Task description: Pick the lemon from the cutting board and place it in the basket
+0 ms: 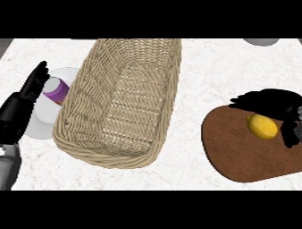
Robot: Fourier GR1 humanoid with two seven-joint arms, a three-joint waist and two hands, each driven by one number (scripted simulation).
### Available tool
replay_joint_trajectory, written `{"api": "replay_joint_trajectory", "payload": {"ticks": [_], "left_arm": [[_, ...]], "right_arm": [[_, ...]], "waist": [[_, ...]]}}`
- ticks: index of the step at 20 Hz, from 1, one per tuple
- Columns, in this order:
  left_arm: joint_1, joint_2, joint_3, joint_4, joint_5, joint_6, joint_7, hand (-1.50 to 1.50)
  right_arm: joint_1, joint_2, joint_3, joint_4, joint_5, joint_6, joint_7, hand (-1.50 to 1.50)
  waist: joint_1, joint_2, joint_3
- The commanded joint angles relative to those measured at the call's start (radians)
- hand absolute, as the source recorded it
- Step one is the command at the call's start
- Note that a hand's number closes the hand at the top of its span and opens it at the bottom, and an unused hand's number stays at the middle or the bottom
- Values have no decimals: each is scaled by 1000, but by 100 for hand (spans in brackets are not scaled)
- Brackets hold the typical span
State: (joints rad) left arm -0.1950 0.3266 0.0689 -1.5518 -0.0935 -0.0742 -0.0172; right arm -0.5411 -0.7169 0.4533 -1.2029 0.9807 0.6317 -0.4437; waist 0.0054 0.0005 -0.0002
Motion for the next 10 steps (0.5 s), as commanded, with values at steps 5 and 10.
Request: {"api": "replay_joint_trajectory", "payload": {"ticks": [5, 10], "left_arm": [[-53, -18, 19, 87, -33, -6, -42, 0], [-3, -31, 10, -77, -18, -16, 100, 0]], "right_arm": [[8, 77, -37, 60, 51, 40, -29, 150], [-35, 57, -37, 96, 87, 9, -122, 150]], "waist": [[-5, 1, 0], [3, -1, 0]]}}
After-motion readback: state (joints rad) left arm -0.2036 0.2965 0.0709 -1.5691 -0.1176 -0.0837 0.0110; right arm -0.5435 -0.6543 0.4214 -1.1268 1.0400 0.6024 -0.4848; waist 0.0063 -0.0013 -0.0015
